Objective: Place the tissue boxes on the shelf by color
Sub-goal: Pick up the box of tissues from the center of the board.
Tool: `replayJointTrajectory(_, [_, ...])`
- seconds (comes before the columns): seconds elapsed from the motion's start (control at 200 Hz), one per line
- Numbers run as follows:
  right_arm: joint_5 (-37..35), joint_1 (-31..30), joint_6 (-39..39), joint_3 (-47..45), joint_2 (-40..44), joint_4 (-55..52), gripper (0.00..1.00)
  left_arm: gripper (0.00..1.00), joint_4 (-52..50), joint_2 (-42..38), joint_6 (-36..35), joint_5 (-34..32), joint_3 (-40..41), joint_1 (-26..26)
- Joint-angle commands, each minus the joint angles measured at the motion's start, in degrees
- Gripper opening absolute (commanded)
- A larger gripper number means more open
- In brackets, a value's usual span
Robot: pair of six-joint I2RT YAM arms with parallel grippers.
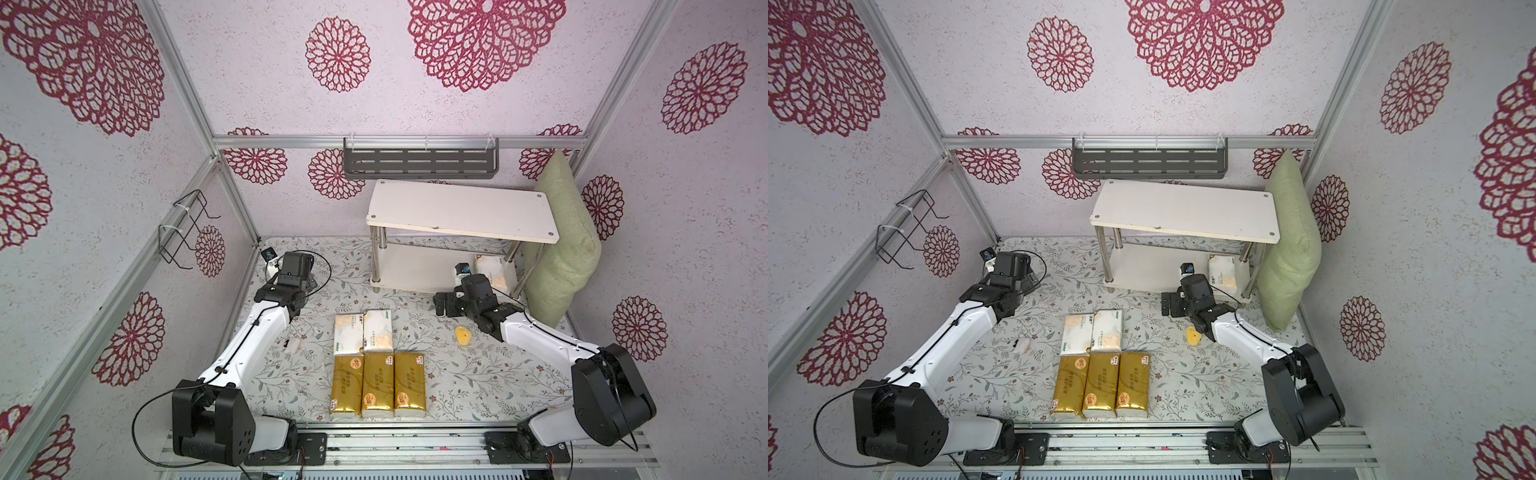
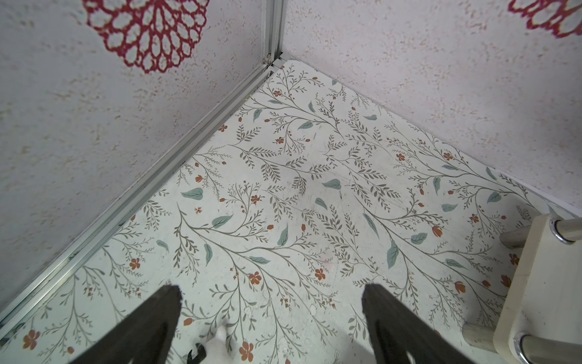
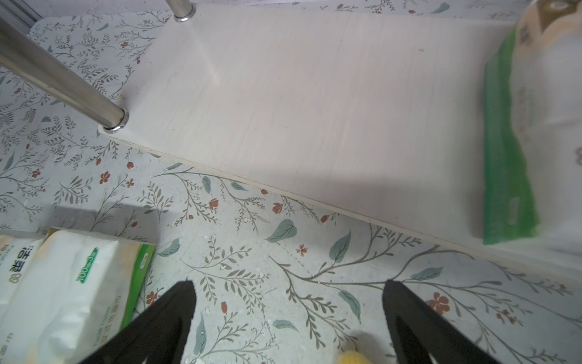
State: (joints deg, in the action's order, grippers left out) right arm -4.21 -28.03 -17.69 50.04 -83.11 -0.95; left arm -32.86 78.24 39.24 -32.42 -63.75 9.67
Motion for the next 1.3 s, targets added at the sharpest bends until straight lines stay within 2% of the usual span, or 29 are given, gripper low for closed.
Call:
replayJointTrajectory(0.0, [0.25,-1.48,-1.43,0.06,0.63,2.26,0.99,0.97,0.61,-0.67,0.17,-0.07,0.73,0.61])
replayJointTrajectory(0.595, [0.65,-13.72,-4.67,1.66,-6.19,7.19,0.99,0.97,0.44,0.16,0.58,0.09,0.62,0.71])
replayJointTrajectory(0.89, [0.64,-17.7,-5.07,4.44,-9.64,7.5,0.99,0.97,0.41,0.07,0.31,-0.12,0.76,0.78])
replayJointTrajectory(1.291, [4.29,-21.6,-7.96,7.56,-15.17,10.44,0.99,0.97,0.24,-0.1,-0.07,-0.17,0.54,0.74])
